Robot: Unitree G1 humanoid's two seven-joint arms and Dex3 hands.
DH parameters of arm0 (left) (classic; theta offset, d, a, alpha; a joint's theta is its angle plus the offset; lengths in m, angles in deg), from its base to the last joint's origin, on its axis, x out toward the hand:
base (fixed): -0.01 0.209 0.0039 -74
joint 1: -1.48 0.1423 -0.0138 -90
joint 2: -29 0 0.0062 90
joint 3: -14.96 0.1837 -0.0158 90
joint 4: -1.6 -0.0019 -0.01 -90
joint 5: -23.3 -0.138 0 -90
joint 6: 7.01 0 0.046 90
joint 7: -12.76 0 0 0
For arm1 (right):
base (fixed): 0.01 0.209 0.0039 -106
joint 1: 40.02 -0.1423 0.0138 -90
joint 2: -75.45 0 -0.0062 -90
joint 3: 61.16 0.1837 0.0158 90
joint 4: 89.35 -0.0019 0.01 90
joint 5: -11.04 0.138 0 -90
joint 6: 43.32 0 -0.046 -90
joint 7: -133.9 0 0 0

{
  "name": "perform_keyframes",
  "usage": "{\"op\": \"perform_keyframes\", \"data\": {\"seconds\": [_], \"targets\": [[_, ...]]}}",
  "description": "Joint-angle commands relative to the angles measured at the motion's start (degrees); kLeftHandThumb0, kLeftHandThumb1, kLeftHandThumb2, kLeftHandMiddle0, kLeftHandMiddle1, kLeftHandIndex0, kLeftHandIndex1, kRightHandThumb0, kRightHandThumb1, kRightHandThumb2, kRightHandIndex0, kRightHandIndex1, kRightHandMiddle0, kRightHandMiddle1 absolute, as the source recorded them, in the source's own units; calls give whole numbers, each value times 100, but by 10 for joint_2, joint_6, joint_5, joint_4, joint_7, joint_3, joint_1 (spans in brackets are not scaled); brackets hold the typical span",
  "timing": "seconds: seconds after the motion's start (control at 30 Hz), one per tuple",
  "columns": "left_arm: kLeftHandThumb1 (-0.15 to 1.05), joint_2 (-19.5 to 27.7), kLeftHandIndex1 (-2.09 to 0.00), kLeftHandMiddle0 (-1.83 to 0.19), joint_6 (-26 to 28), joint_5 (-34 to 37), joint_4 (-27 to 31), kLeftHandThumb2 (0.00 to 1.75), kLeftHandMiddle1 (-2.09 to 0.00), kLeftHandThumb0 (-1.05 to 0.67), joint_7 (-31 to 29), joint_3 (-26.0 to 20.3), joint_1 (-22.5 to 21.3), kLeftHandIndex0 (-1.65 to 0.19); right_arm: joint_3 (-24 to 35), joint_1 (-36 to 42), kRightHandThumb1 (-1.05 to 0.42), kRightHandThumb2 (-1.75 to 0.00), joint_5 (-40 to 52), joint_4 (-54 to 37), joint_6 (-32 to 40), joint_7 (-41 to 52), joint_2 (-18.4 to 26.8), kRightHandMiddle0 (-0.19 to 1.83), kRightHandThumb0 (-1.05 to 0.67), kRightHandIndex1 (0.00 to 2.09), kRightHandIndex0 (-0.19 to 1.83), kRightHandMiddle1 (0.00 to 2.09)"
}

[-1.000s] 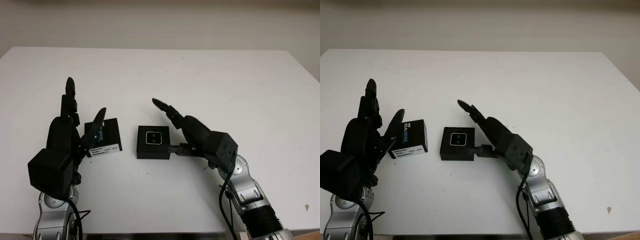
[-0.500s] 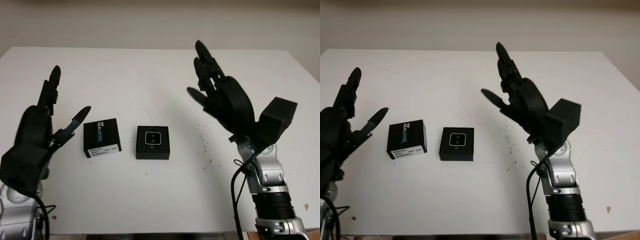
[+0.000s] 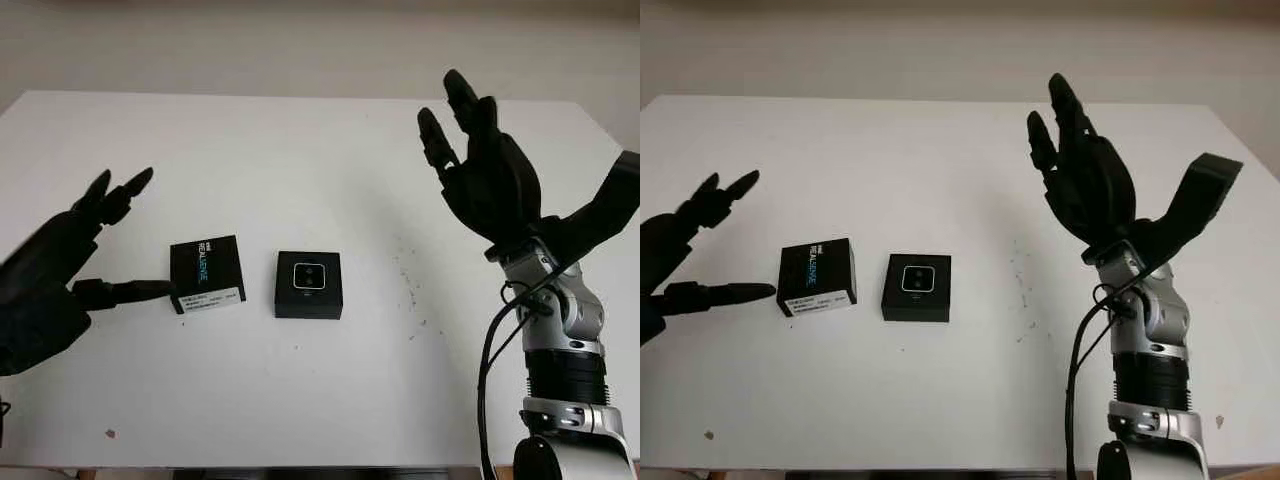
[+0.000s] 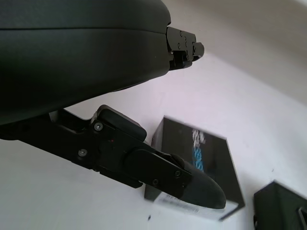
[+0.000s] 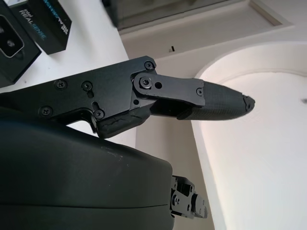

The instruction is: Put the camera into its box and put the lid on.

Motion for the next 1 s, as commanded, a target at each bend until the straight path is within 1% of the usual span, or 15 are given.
{"op": "perform_keyframes", "data": {"seconds": [0.0,0.13,0.27,0.4,0.57,0.7,0.8,0.97], "targets": [[91,4,-2,7,7,-3,-17,5,-3,-88,-12,20,-17,8,5,-12,-105,-57,3,-3,7,-10,0,-19,-79,0,-19,0],[92,8,-1,12,28,-9,-40,6,-3,-91,-30,47,-34,13,1,-5,-105,-57,-1,-14,6,-26,-6,-19,-78,0,-19,0],[97,12,-2,13,34,-45,-72,7,-4,-96,-32,82,-53,15,-2,-3,-105,-55,-1,-15,4,-35,-13,-19,-78,0,-19,0],[98,8,0,18,44,-49,-104,6,-2,-97,-45,102,-70,19,-2,0,-105,-55,-2,-17,-1,-36,-16,-19,-76,0,-19,0],[96,2,0,19,37,-50,-135,5,0,-96,-39,115,-83,19,0,2,-105,-53,-2,-14,-8,-34,-17,-19,-75,0,-19,0],[96,-6,0,19,25,-54,-155,5,0,-96,-15,117,-89,19,-4,6,-105,-54,-11,-15,-21,-31,-17,-19,-75,0,-19,0],[95,-12,0,19,13,-56,-172,5,-2,-93,4,118,-96,19,-3,8,-105,-53,-10,-11,-23,-25,-18,-19,-74,0,-19,0],[92,-21,0,18,4,-47,-194,4,-5,-88,17,117,-108,19,-5,11,-105,-52,-17,-11,-24,-28,-18,-19,-73,0,-19,0]]}}
